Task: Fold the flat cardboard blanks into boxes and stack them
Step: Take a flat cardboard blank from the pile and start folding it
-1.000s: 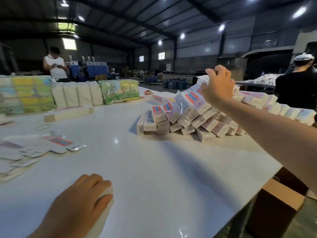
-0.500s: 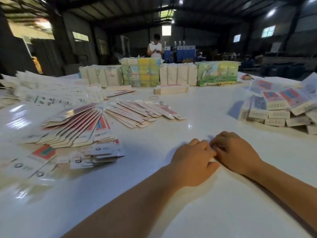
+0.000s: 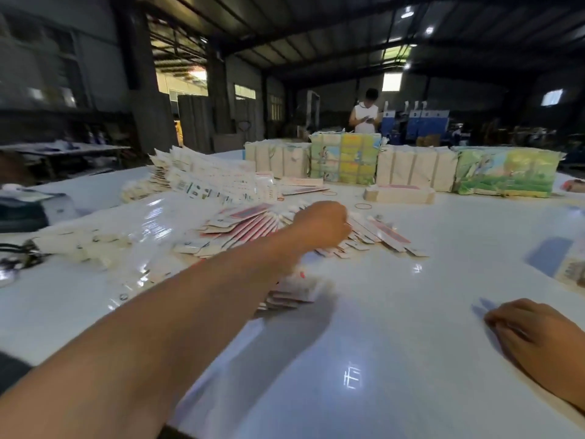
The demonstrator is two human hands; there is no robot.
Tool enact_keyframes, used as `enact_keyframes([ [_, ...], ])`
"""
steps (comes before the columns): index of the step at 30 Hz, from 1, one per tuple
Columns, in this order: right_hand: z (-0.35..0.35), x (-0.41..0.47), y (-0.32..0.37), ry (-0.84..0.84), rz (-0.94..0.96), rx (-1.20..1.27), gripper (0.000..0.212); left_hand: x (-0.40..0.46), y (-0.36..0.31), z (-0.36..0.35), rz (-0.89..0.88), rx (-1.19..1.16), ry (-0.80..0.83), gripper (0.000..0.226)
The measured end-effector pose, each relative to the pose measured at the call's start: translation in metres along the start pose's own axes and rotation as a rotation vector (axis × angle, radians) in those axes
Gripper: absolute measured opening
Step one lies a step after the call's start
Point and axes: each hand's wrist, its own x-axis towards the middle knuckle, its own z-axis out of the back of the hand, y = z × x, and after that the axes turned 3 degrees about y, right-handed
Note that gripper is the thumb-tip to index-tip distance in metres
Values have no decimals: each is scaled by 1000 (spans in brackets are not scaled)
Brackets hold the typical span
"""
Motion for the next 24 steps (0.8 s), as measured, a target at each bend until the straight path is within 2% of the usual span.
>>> enact_keyframes([
  [3,1,3,0,-13,20,-42,42,21,81,25,284,135,-46,38],
  [6,5,4,11,-57,46,-61,42,29,147,30,469,103,-74,65],
  [8,8,4,16,-108,35,-56,32,30,175,24,545,81,-3,90],
  [9,9,4,16,-118,23,-55,24,31,185,19,573,70,58,95],
  [11,8,2,14,-143,28,-72,12,31,197,7,602,28,123,89],
  [13,6,1,12,-127,20,-92,11,31,200,-1,626,70,74,82],
  [17,8,0,18,-71,-56,-100,24,25,191,3,579,309,-105,58],
  [19,13,-2,27,-72,-25,-87,25,21,182,16,507,354,-229,59],
  [21,19,-5,34,-47,-44,-68,22,18,158,30,438,309,-313,62],
  [24,23,-9,39,-33,-55,-37,16,13,91,39,247,106,-298,62],
])
